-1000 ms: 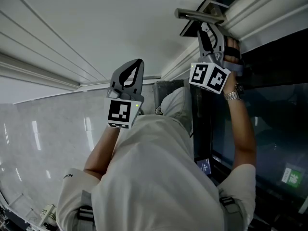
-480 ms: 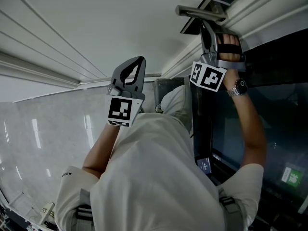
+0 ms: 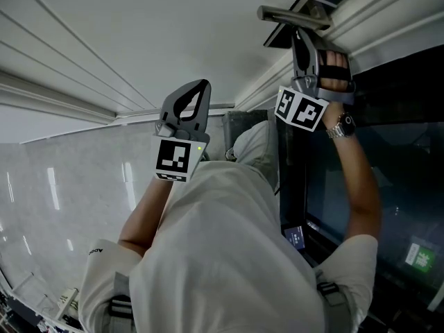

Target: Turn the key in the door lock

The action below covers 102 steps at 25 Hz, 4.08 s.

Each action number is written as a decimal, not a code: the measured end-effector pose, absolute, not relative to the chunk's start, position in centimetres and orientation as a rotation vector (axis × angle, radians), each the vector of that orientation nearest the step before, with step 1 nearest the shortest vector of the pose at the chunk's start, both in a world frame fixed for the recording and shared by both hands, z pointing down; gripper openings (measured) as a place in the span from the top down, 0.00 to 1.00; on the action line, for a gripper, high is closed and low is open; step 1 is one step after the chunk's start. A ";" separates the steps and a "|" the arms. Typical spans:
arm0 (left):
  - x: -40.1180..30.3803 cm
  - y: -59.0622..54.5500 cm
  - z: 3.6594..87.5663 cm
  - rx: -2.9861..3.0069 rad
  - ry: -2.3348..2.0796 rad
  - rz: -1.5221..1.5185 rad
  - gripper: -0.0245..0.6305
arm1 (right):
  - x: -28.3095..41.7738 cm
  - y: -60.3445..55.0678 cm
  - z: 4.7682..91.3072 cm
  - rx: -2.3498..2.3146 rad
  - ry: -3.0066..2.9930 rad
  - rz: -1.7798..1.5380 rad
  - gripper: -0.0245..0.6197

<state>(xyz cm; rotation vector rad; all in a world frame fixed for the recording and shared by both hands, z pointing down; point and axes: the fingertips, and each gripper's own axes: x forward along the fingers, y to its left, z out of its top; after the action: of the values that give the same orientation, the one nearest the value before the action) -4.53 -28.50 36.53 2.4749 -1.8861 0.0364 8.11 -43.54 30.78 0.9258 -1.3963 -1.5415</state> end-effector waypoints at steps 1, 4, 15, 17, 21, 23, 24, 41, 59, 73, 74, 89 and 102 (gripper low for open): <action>-4.6 -28.4 36.5 2.473 -1.890 0.036 0.95 | 8.1 -43.5 30.7 0.941 -1.424 -1.527 0.85; -5.0 -28.1 36.5 2.461 -1.906 0.042 0.95 | 8.0 -43.4 30.4 1.009 -1.512 -1.464 0.86; -6.1 -27.5 36.9 2.423 -1.939 0.044 0.95 | 8.1 -43.6 29.3 1.338 -1.875 -1.086 0.86; -5.9 -27.5 36.8 2.429 -1.933 0.042 0.95 | 8.2 -43.7 29.2 1.369 -1.891 -1.056 0.86; -5.7 -27.5 36.8 2.433 -1.924 0.035 0.95 | 8.2 -43.7 29.0 1.428 -1.951 -0.962 0.87; -5.6 -27.6 36.8 2.436 -1.919 0.032 0.95 | 8.3 -43.7 28.9 1.456 -1.985 -0.913 0.88; -5.5 -27.6 36.8 2.439 -1.916 0.032 0.95 | 8.3 -43.7 28.9 1.466 -1.996 -0.897 0.89; -4.8 -27.8 36.8 2.451 -1.901 0.029 0.95 | 8.6 -44.1 28.5 1.543 -2.236 -0.588 0.95; -3.9 -27.6 37.2 2.456 -1.880 0.035 0.95 | 10.7 -44.9 28.8 1.685 -2.804 0.793 0.95; -3.9 -27.3 37.3 2.446 -1.892 0.042 0.95 | 11.4 -45.3 29.9 1.494 -2.767 2.010 0.95; -3.9 -27.2 37.2 2.446 -1.893 0.043 0.95 | 11.4 -45.3 29.9 1.489 -2.754 2.042 0.95; -2.4 -27.5 36.6 2.488 -1.870 0.030 0.95 | 10.3 -42.5 30.9 1.495 -2.718 0.394 0.70; -1.5 -27.7 36.5 2.513 -1.847 0.027 0.95 | 9.9 -42.5 29.9 1.316 -2.160 -0.684 0.69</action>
<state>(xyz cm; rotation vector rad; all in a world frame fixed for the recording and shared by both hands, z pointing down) -1.45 -27.65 36.48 2.5126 -1.8470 0.0268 9.86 -42.52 29.93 1.3160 -2.1601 -0.6840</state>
